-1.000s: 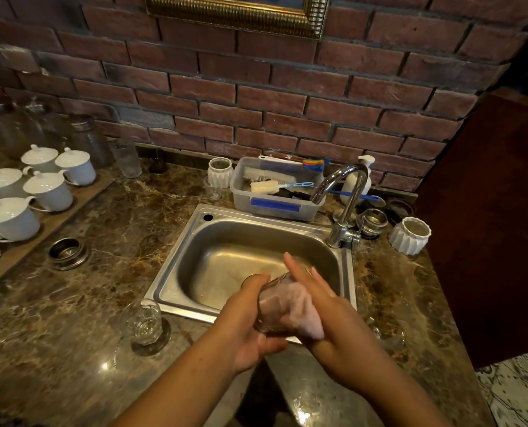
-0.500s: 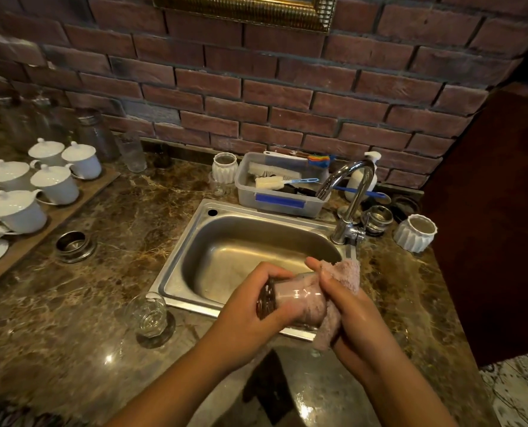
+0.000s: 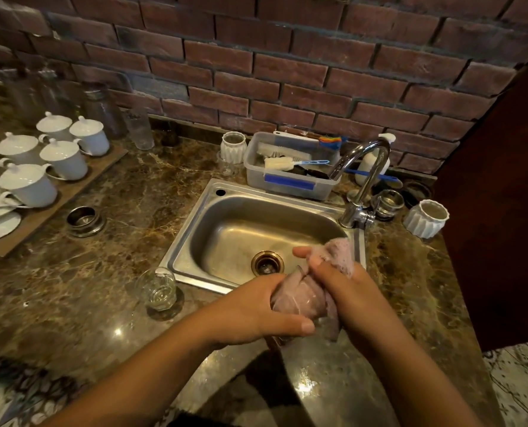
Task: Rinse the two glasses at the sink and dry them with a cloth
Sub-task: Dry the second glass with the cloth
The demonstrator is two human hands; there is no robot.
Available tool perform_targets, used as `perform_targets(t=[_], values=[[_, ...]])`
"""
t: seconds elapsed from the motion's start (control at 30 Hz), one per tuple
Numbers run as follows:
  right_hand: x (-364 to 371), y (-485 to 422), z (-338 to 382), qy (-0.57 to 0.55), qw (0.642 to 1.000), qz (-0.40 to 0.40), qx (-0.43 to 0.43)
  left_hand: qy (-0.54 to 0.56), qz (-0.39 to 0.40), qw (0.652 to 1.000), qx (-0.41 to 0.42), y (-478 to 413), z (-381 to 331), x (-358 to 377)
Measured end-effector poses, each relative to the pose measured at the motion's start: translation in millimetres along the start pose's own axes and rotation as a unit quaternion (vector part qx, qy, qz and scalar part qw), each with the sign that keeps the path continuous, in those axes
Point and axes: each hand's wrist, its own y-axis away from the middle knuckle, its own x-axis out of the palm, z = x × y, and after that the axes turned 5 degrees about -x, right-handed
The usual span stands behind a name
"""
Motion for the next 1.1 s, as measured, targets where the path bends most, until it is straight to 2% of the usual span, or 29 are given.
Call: perform_targets(t=[0.1,0.2,0.27,0.33,0.43,0.6,0.83,1.1], values=[[-0.7,-7.6,-9.0,-0.152,0.983,-0.098,0.039,0.049,-0.064,0.997,0.014,3.4,15.7,4.2],[-1.9,-11.7,-7.7,-0.239,0.96,-0.139,0.044,0.149,-0.117,0.982,0.008,3.4,32.6,11.8],[-1.8,-12.2,-11.5,-0.225,0.961,-0.154,0.041,0.243,-0.147,0.959,-0.02,2.9,39.2,15.9],[0.2,-10.8,-20.3,-0.152,0.973,-0.168,0.036,0.306,-0.159,0.938,-0.025,1.9,44.1,17.0],[5.1,-4.8,-35.9,-0.075,0.989,-0.12,0.03,0.343,-0.165,0.925,-0.002,3.1,44.4,16.4],[26.9,10.8,-50.4,-0.126,0.99,-0.017,0.053,0.27,-0.181,0.945,0.031,3.4,42.0,18.4],[26.0,8.5,-68.0,-0.024,0.999,0.038,0.016,0.151,-0.197,0.969,0.011,11.5,65.0,-1.5],[45.7,-13.2,-91.4,0.039,0.989,0.134,0.05,0.051,-0.237,0.969,-0.041,23.6,109.0,-33.8]])
